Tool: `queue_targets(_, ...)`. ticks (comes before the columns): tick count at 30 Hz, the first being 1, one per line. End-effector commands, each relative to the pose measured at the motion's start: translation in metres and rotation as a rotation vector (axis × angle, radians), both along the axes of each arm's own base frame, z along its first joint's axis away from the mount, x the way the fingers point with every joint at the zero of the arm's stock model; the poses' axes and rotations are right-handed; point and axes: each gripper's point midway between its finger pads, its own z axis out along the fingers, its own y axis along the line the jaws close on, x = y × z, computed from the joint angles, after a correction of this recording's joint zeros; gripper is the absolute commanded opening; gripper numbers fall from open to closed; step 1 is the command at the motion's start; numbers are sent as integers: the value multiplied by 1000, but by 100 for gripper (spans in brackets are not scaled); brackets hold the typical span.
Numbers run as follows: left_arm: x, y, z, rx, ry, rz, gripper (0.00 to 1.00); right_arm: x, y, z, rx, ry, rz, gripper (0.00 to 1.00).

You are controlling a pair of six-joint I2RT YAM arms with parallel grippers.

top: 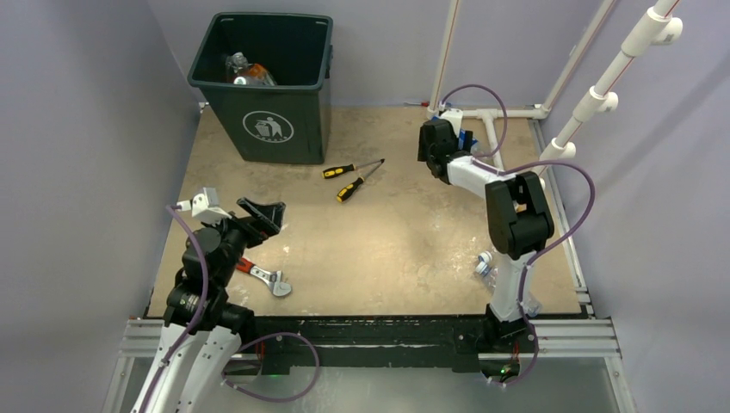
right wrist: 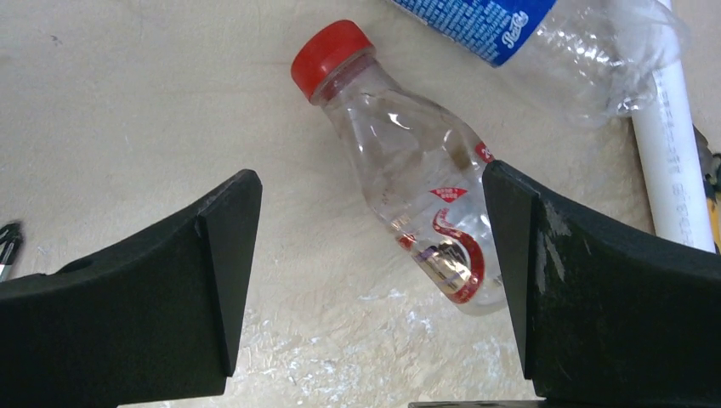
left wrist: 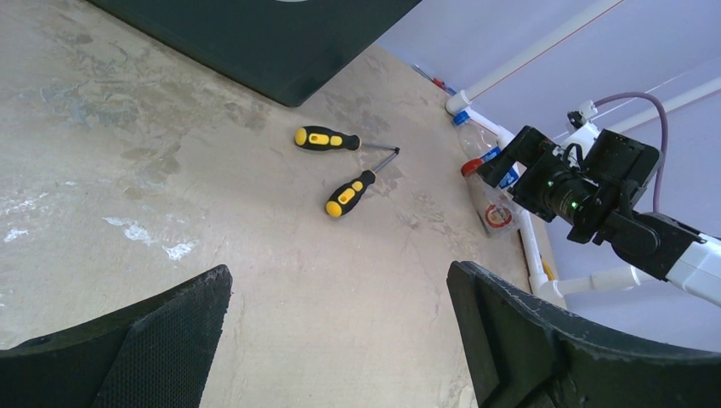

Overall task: Put the plastic bottles in the bin
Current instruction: Pick up the plastic bottle at the center of the board.

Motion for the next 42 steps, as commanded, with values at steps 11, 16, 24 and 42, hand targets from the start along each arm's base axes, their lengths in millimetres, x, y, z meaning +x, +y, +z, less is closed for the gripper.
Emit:
queue_targets(11,-1,-3,6,-6,-27,-18,99,-3,-32,-30,39,69,-1,99)
queue_targets(16,-4,-3,2,-9,-19,-18,99,-8,-32,-43,61,127,-1,98)
queue_targets(24,-4,-6,2,-24,-17,-31,99,-16,-14,-47,177,149,24,90)
queue_targets(42,-6,-6,5,-59,-22,-27,98,-49,14,-18,280,21,99,44)
